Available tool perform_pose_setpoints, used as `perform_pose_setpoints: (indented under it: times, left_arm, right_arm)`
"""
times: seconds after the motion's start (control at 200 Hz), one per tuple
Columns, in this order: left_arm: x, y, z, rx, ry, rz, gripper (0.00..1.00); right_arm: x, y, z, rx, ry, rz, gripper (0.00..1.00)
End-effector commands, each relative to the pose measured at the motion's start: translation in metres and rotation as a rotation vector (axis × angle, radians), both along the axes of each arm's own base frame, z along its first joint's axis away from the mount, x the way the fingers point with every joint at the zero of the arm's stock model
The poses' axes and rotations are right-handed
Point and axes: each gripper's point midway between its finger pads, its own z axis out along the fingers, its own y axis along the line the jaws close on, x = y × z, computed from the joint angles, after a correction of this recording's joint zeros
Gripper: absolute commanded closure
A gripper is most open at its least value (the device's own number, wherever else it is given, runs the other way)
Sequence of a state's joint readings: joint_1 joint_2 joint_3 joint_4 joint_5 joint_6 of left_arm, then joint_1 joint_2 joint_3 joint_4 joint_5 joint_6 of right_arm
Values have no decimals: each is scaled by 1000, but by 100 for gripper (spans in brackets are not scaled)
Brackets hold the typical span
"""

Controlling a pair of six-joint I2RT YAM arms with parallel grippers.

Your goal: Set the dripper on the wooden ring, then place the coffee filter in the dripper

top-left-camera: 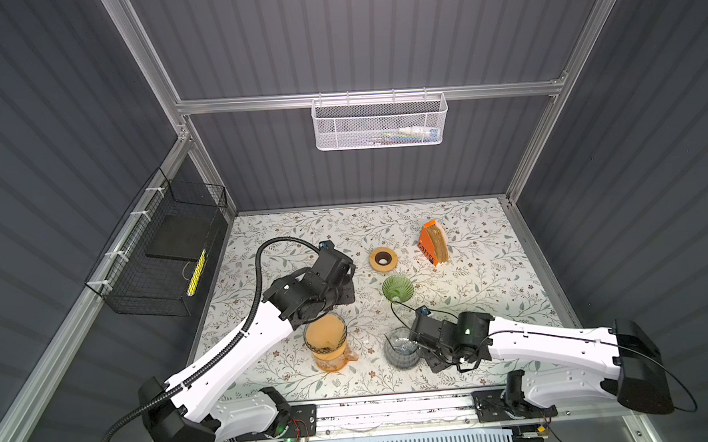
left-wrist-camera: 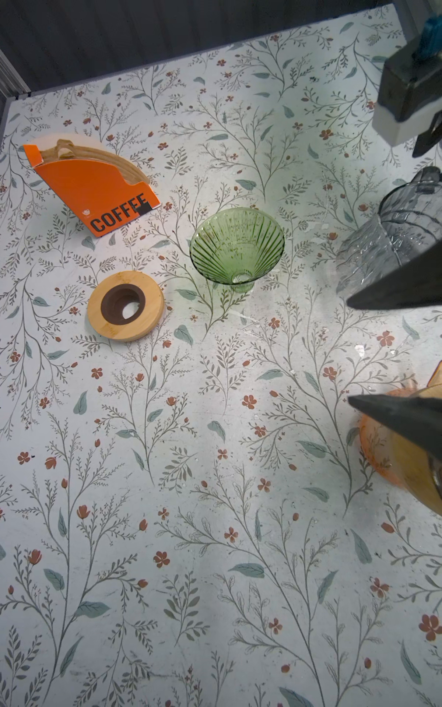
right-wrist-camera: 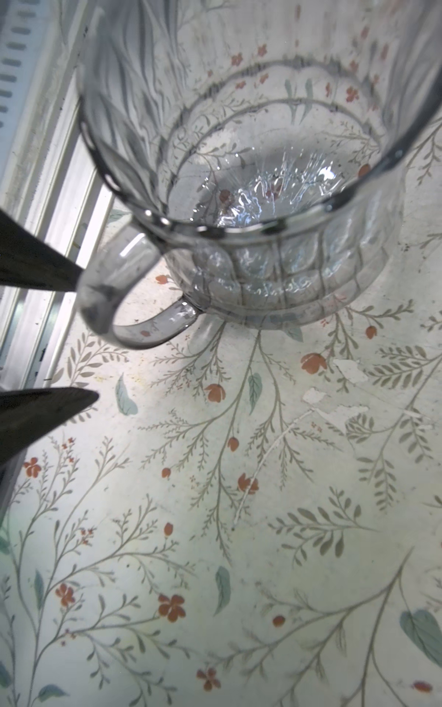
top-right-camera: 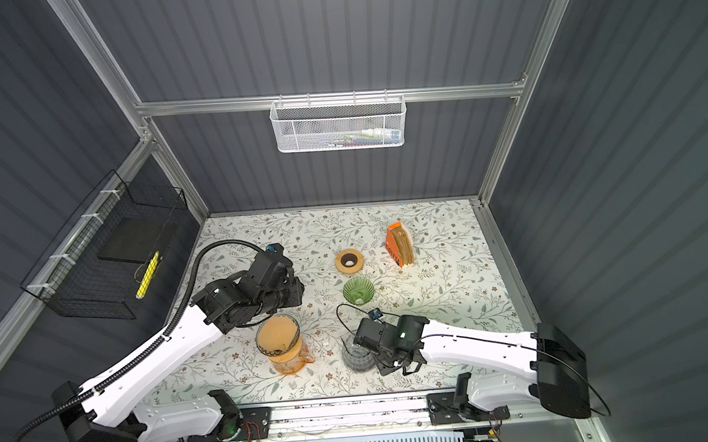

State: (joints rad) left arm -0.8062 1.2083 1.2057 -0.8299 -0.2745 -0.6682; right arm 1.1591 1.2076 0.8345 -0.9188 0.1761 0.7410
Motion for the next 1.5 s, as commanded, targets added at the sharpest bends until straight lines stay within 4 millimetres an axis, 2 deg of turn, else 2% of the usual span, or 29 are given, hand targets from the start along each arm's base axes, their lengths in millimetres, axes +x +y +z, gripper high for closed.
perform_pose_setpoints:
  times: [0.0,0.135,0.3,0.535,0.55,0.595,0.685,0.81,0.935,1.101,1.301,1.491]
  left_arm:
    - [-4,10,13,40,-23,-14,62]
    - [-4,10,19,56,-38,-34,61]
    - [2,7,25,77,-56,-52,60]
    - [12,3,39,66,-41,-41,59]
    - [16,1,51,35,-64,-37,58]
    - [21,0,56,6,-72,-30,58]
    - [33,1,58,-48,-53,-19,57]
    - [54,2,63,-114,-56,-12,57]
    - [73,0,68,-106,-70,-13,57]
    - [97,-1,69,-134,-53,-12,57]
    - [121,18,68,-191,-55,35,57]
    - [138,25,70,-246,-68,37,57]
  right_arm:
    - [-1,-7,27,14,-11,-14,55]
    - [11,-1,48,53,-28,-28,55]
    - [40,12,73,124,-58,-45,55]
    - [100,27,132,281,-160,-60,51]
    - [105,27,135,285,-165,-65,51]
    - [118,29,144,302,-181,-70,50]
    - [144,34,159,332,-209,-72,50]
    - [180,42,165,361,-228,-84,49]
    - [220,49,162,378,-237,-114,49]
    - [267,55,146,364,-230,-138,49]
    - [308,61,102,307,-166,-154,49]
    - [325,64,58,272,-100,-175,48]
